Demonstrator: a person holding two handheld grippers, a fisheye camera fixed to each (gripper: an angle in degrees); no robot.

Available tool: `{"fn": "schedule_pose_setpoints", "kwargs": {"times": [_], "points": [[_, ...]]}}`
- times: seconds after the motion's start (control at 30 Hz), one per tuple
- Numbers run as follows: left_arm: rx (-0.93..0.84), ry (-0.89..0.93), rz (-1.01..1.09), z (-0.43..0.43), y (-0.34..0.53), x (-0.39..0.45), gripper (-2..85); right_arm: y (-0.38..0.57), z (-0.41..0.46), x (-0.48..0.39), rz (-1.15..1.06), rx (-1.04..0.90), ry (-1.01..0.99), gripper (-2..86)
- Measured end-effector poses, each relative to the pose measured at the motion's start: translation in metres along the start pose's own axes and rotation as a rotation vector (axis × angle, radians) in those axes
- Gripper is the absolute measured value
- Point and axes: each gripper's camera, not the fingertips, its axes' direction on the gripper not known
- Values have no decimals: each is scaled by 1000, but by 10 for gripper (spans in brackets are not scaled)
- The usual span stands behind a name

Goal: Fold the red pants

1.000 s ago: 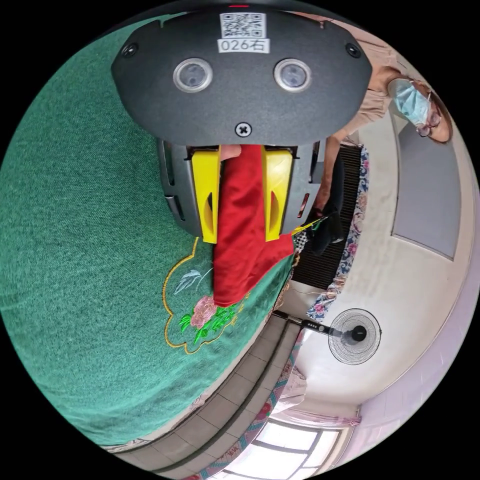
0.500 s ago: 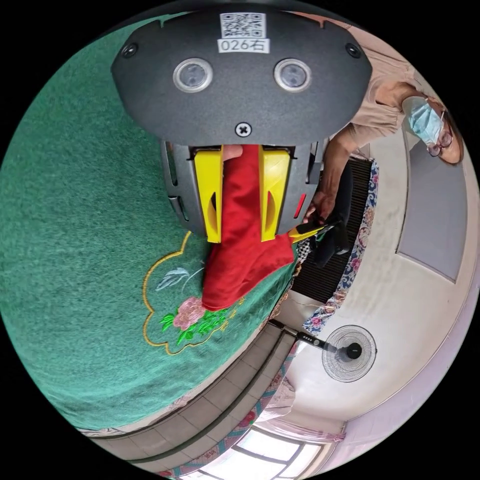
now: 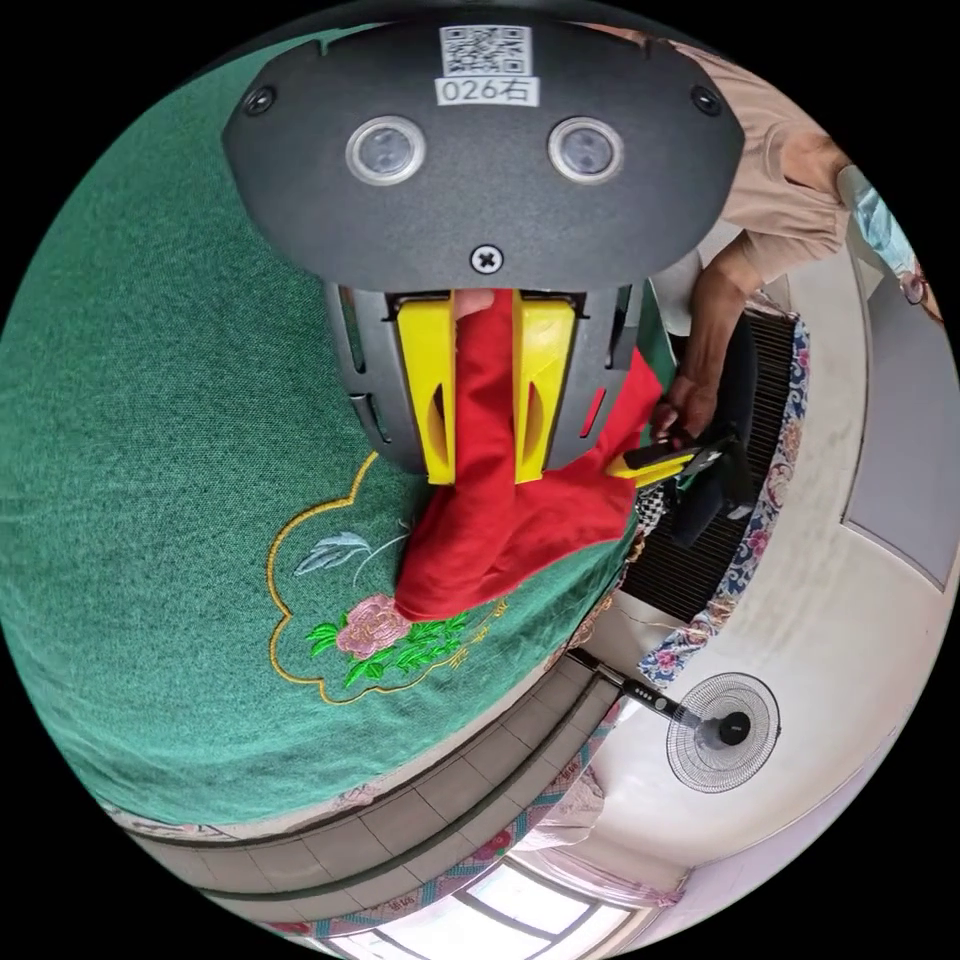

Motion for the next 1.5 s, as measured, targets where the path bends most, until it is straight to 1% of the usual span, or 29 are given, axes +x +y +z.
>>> {"fn": "schedule_pose_setpoints", "kwargs": {"times": [0.03,0.13,0.23,0.27,0.33,0.43,0.5,0.57,0.63,0.67,0.73,0.77,0.83,0.87,0.93,0.97,1.03,1.07,1.13,1.17,1.23,1.27,1.33,1.37,1.43,1.47,1.5], "points": [[28,31,-9,-9,3,-6,64,-6,-6,-13,-21,0,33,31],[36,33,-10,-21,7,-17,61,-24,-22,-55,-98,-14,141,29],[34,81,-39,-29,10,-40,67,-42,-36,-83,-105,-28,211,52],[34,98,-48,-30,11,-45,69,-46,-39,-85,-88,-34,203,59],[2,212,-107,-22,16,-72,93,-61,-50,-84,2,-51,106,79],[39,335,-178,-28,27,-100,86,-74,-60,-100,47,-2,28,58],[25,372,-187,-34,30,-108,73,-84,-62,-123,29,-17,22,33],[47,376,-209,-48,38,-111,67,-93,-75,-157,-9,10,89,20],[87,302,-189,-77,48,-98,64,-105,-99,-228,-154,47,237,13],[98,272,-174,-86,51,-91,64,-108,-105,-249,-209,56,287,12],[157,158,-104,-133,64,-56,62,-106,-126,-345,-443,115,513,9],[180,137,-84,-149,68,-47,62,-103,-131,-368,-498,137,572,9],[275,35,20,-219,92,-1,61,-87,-147,-457,-693,245,799,8],[304,-1,43,-238,101,11,61,-83,-152,-477,-732,276,843,8],[437,-139,107,-314,151,59,61,-69,-173,-551,-846,388,920,7],[464,-172,121,-332,166,70,61,-68,-179,-569,-867,408,918,7],[561,-292,158,-406,233,110,62,-66,-200,-640,-957,451,866,7],[583,-318,160,-424,251,117,62,-67,-205,-658,-978,456,845,7],[670,-403,131,-496,323,138,62,-75,-216,-727,-1068,470,734,8],[691,-421,119,-514,341,141,62,-78,-217,-745,-1092,472,700,8],[778,-509,57,-582,409,149,62,-94,-210,-818,-1204,475,569,9],[795,-535,41,-598,423,150,62,-99,-205,-837,-1232,470,541,9],[840,-629,-34,-658,472,144,62,-119,-177,-918,-1351,438,484,10],[846,-654,-52,-672,482,140,62,-124,-168,-939,-1378,430,478,9],[868,-736,-149,-725,513,115,62,-143,-126,-1021,-1482,404,485,9],[873,-747,-174,-737,519,106,62,-148,-114,-1041,-1503,399,487,9],[884,-769,-233,-759,531,85,63,-159,-89,-1078,-1535,386,490,10]]}}
